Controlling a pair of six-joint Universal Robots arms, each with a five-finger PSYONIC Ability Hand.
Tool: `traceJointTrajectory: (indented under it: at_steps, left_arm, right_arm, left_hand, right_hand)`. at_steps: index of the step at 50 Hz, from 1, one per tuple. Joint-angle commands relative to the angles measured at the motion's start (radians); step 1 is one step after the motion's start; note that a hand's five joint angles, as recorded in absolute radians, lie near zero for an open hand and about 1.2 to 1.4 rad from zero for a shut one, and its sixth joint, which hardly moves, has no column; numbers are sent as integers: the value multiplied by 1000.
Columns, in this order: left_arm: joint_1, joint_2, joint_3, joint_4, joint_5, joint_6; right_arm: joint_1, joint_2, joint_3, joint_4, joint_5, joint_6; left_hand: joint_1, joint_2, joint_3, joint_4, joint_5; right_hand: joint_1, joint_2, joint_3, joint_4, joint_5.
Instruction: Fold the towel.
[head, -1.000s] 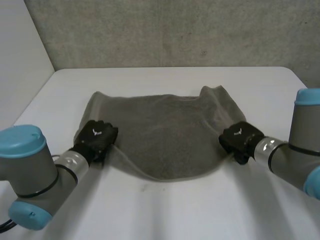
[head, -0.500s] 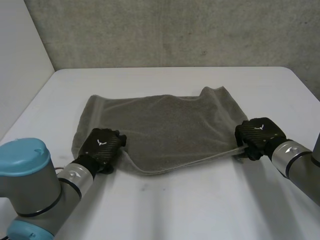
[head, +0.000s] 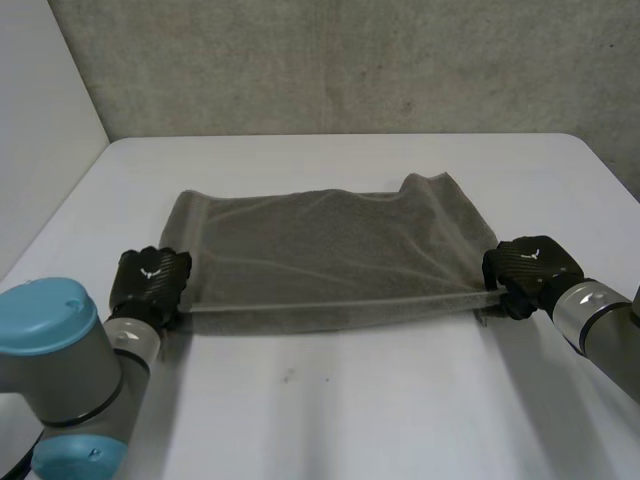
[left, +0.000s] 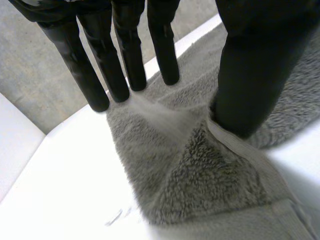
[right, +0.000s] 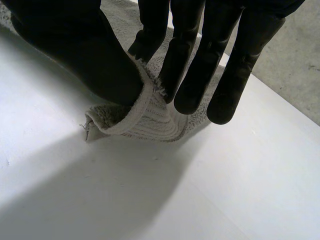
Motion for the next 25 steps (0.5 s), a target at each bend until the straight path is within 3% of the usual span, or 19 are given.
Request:
traceJointTrajectory:
  at_steps: [1, 8, 10, 15, 25]
  left_arm:
    - [12, 64, -77, 6, 7, 105]
    - [31, 120, -141, 70, 12, 131]
    - [43, 120, -144, 71, 13, 133]
    - [80, 120, -147, 68, 16, 131]
    - [150, 174, -129, 58, 13, 125]
  right_arm:
    - [1, 5, 6, -2, -2, 10]
    - [-5, 25, -2, -8, 1, 15]
    - [-12, 38, -11, -8, 3, 61]
    - [-27, 51, -20, -7, 3, 180]
    - [-44, 48, -14, -16, -11, 394]
  left_hand:
    - [773, 771, 771, 782, 785]
    - [773, 771, 771, 782, 785]
    - [773, 771, 771, 782, 785]
    - [773, 771, 771, 782, 785]
    - [773, 771, 771, 782, 785]
  right_hand:
    - [21, 203, 203, 200, 228]
    - [21, 203, 203, 200, 228]
    - [-352, -169, -169, -172, -144]
    - [-570, -388, -388, -391, -363]
    - [-574, -391, -392, -395, -367]
